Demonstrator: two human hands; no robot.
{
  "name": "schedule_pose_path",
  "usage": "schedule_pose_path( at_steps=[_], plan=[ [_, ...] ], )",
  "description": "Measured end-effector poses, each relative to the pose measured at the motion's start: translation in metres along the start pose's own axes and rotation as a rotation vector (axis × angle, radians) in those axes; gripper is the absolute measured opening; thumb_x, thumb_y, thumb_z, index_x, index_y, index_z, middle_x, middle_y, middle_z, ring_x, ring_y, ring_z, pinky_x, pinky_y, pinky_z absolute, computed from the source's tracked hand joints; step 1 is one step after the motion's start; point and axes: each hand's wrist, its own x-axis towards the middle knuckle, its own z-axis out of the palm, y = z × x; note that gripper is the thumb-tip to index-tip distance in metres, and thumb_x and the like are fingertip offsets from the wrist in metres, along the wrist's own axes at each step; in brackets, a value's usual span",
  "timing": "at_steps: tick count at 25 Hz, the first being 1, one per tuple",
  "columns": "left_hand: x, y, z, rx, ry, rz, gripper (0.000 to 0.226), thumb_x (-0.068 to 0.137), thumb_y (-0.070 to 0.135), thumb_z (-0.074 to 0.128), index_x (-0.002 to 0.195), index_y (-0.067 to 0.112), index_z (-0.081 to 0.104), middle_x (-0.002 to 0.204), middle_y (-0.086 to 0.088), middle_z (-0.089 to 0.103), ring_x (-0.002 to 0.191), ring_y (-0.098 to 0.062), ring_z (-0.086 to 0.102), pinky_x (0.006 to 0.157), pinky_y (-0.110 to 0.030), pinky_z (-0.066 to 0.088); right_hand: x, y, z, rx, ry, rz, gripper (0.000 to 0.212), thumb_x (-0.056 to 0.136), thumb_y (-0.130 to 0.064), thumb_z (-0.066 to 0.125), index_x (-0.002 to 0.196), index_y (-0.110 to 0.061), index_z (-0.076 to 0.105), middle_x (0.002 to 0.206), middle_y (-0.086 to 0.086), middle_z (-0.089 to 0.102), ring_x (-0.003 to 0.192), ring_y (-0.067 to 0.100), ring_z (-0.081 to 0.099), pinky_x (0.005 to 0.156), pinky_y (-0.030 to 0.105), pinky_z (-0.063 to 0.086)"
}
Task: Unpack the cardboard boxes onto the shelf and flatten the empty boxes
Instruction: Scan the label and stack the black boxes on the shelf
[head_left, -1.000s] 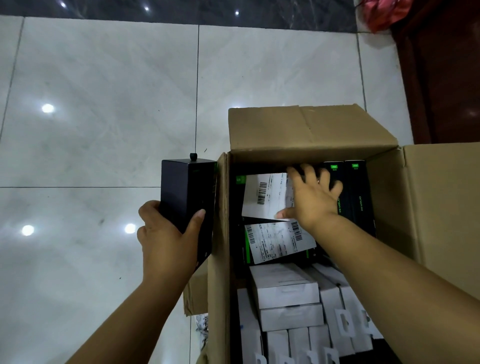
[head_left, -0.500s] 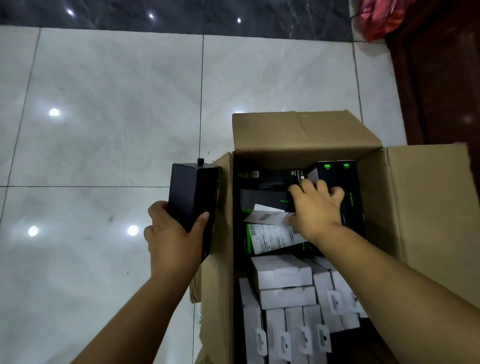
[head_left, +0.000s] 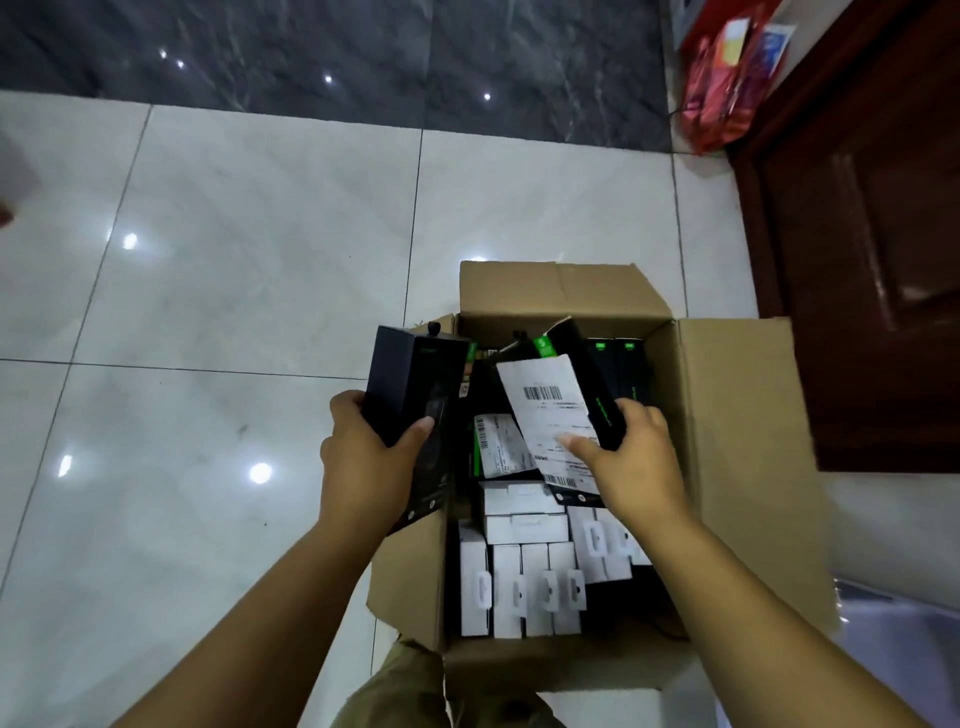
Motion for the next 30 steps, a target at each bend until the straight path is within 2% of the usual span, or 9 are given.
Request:
schedule_pose_path(
  at_steps=[4, 6, 9, 13, 17, 20, 22, 25, 30],
  plan=[
    [-0.033, 0.03, -0.016, -0.072, -0.011, 0.031, 0.054, 0.089, 0.033, 0.065, 0.13, 0.015, 0.036, 0.114, 0.001, 0.053, 0.097, -0.017, 0.055, 0.067, -0.017, 0.044, -0.036, -0.01, -0.048, 0.391, -0.059, -0.002, 0.037, 0.076, -0.034, 0.08, 0.107, -0.034, 0.06, 0.111, -0.008, 0.063, 0.099, 0.012, 0.063, 0.084, 0.034, 0.054],
    [-0.046, 0.044, -0.022, -0.105, -0.022, 0.04, 0.053, 0.091, 0.034, 0.062, 0.132, 0.014, 0.035, 0.11, 0.003, 0.051, 0.092, -0.014, 0.054, 0.058, -0.011, 0.04, -0.051, -0.019, -0.069, 0.581, -0.143, -0.008, 0.038, 0.079, -0.022, 0.078, 0.112, -0.028, 0.059, 0.105, -0.009, 0.067, 0.092, 0.011, 0.067, 0.072, 0.024, 0.057],
    [-0.064, 0.07, -0.028, -0.17, -0.049, 0.056, 0.052, 0.092, 0.035, 0.059, 0.134, 0.015, 0.035, 0.108, 0.005, 0.051, 0.091, -0.016, 0.055, 0.061, -0.017, 0.044, -0.07, -0.033, -0.101, 0.742, -0.228, -0.049, 0.039, 0.082, -0.009, 0.072, 0.119, -0.011, 0.061, 0.105, 0.001, 0.072, 0.092, 0.018, 0.071, 0.07, 0.023, 0.057],
    [-0.081, 0.106, -0.033, -0.246, -0.136, 0.107, 0.04, 0.092, 0.038, 0.058, 0.123, 0.02, 0.04, 0.114, 0.002, 0.057, 0.097, -0.017, 0.061, 0.07, -0.024, 0.048, -0.089, -0.051, -0.13, 0.829, -0.275, -0.118, 0.038, 0.083, -0.01, 0.069, 0.12, -0.006, 0.062, 0.11, 0.005, 0.072, 0.099, 0.02, 0.07, 0.08, 0.026, 0.057],
    [-0.089, 0.144, -0.042, -0.306, -0.243, 0.17, 0.035, 0.093, 0.038, 0.055, 0.118, 0.02, 0.041, 0.113, -0.003, 0.063, 0.092, -0.012, 0.063, 0.07, -0.023, 0.048, -0.107, -0.072, -0.158, 0.913, -0.241, -0.168, 0.03, 0.083, -0.014, 0.066, 0.112, -0.007, 0.065, 0.102, 0.004, 0.074, 0.092, 0.018, 0.071, 0.073, 0.024, 0.056],
    [-0.093, 0.169, -0.05, -0.373, -0.336, 0.201, 0.039, 0.094, 0.041, 0.053, 0.124, 0.019, 0.041, 0.117, -0.006, 0.063, 0.101, -0.019, 0.063, 0.086, -0.035, 0.053, -0.12, -0.087, -0.175, 0.954, -0.214, -0.195, 0.021, 0.088, -0.012, 0.061, 0.108, -0.007, 0.066, 0.096, 0.0, 0.075, 0.087, 0.014, 0.072, 0.069, 0.02, 0.055],
    [-0.097, 0.184, -0.056, -0.386, -0.4, 0.225, 0.043, 0.094, 0.047, 0.049, 0.127, 0.022, 0.041, 0.12, -0.004, 0.063, 0.105, -0.021, 0.063, 0.092, -0.044, 0.051, -0.127, -0.097, -0.181, 0.96, -0.189, -0.232, 0.03, 0.083, -0.02, 0.064, 0.109, -0.006, 0.066, 0.1, 0.003, 0.075, 0.092, 0.017, 0.071, 0.072, 0.022, 0.055],
    [-0.11, 0.209, -0.07, -0.471, -0.534, 0.282, 0.054, 0.084, 0.054, 0.053, 0.127, 0.024, 0.041, 0.115, 0.001, 0.065, 0.098, -0.014, 0.065, 0.083, -0.035, 0.05, -0.143, -0.112, -0.191, 0.951, -0.105, -0.252, 0.044, 0.076, -0.03, 0.066, 0.111, -0.004, 0.066, 0.101, 0.004, 0.074, 0.092, 0.019, 0.071, 0.072, 0.024, 0.055],
    [-0.132, 0.234, -0.09, -0.45, -0.775, 0.414, 0.079, 0.062, 0.055, 0.062, 0.132, 0.024, 0.039, 0.12, 0.003, 0.064, 0.095, -0.006, 0.065, 0.074, -0.025, 0.048, -0.174, -0.126, -0.203, 0.908, 0.037, -0.269, 0.041, 0.079, -0.041, 0.068, 0.109, -0.013, 0.07, 0.102, 0.001, 0.075, 0.093, 0.017, 0.071, 0.08, 0.029, 0.055]
  ],
)
